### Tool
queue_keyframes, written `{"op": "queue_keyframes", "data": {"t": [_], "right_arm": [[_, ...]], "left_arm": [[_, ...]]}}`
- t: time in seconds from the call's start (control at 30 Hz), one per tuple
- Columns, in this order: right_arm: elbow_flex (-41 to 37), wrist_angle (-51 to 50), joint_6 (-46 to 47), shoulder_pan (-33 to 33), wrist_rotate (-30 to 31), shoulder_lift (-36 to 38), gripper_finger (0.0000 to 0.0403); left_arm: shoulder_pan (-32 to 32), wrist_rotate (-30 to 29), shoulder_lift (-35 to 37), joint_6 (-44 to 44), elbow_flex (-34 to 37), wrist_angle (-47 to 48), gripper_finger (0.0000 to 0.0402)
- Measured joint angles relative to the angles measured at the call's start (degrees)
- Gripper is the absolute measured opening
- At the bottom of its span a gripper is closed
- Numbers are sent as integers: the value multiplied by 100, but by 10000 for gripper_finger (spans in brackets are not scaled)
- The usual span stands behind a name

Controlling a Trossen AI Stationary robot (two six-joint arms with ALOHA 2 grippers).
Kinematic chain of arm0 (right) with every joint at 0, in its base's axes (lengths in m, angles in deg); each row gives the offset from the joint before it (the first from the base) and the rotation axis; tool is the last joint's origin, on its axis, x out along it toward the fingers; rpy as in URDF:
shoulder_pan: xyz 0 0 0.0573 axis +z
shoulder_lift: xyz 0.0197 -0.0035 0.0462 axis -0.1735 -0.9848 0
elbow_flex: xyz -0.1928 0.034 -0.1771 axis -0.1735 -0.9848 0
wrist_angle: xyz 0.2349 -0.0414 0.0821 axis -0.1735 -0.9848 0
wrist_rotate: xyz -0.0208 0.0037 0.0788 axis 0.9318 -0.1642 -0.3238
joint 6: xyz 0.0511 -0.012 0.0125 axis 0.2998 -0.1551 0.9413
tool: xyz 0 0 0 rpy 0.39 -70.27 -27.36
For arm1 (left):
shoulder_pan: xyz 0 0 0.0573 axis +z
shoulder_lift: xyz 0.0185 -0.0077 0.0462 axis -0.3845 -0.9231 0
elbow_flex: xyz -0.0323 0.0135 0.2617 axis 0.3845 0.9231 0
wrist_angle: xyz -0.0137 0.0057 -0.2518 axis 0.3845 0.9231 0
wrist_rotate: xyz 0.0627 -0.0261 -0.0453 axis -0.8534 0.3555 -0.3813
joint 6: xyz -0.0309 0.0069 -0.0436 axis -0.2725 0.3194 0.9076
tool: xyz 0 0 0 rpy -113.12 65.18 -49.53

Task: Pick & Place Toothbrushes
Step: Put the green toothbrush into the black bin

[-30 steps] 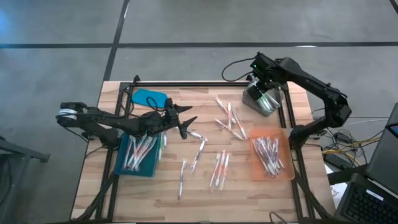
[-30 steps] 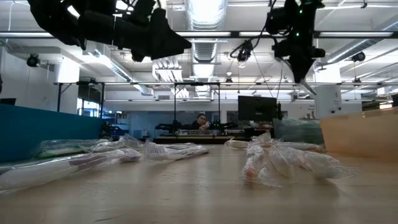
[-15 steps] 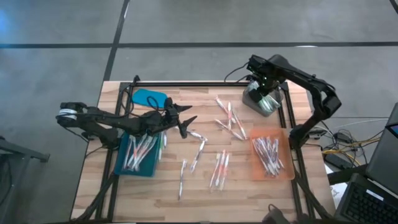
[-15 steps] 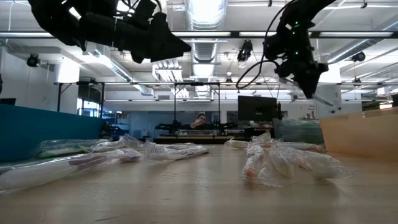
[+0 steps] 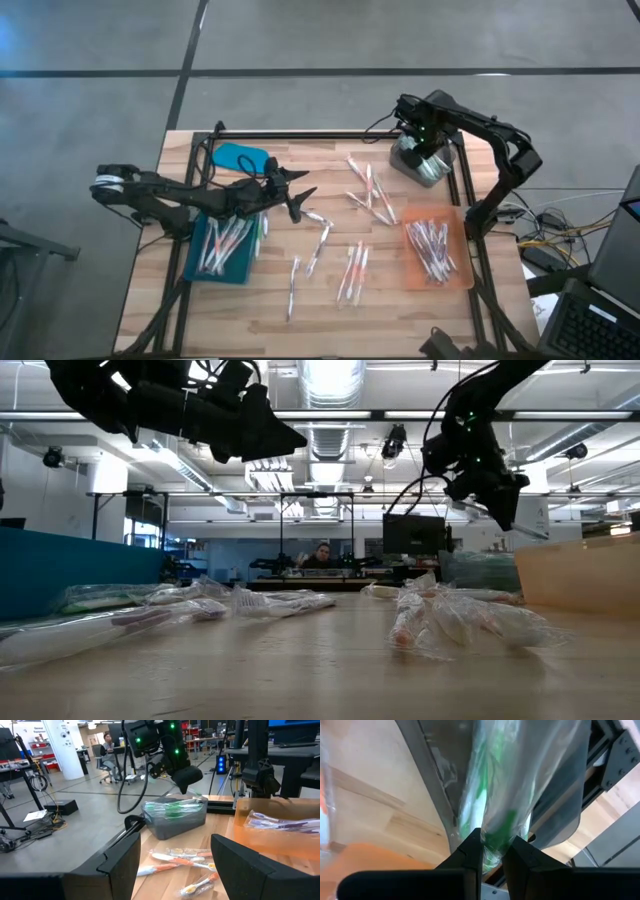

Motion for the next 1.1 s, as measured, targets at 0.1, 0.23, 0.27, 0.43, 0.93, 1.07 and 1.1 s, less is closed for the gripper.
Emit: {"op": "queue_keyframes", "data": {"t": [0.1, 0.23, 0.27, 0.43, 0.93, 1.07, 1.1], "right_arm": [[-174, 5, -2, -88, -6, 12, 39], [-373, 95, -24, -275, -147, 11, 40], [-404, 138, -24, -317, -149, 8, 41], [-533, 357, -52, -466, -149, 8, 42], [-664, 981, -98, -552, -553, 4, 39], [-778, 1026, -140, -582, -549, 4, 42], [-805, 1077, -145, -585, -546, 4, 45]], "left_arm": [[0, 1, 0, -2, 0, 27, 245], [0, 2, 0, -2, 0, 25, 246], [0, 2, 0, -2, 0, 25, 246], [0, 2, 0, 0, 0, 18, 246], [0, 2, 0, 2, 0, 10, 245], [2, 2, 0, 2, 0, 10, 245], [0, 2, 0, 2, 0, 10, 245]]}}
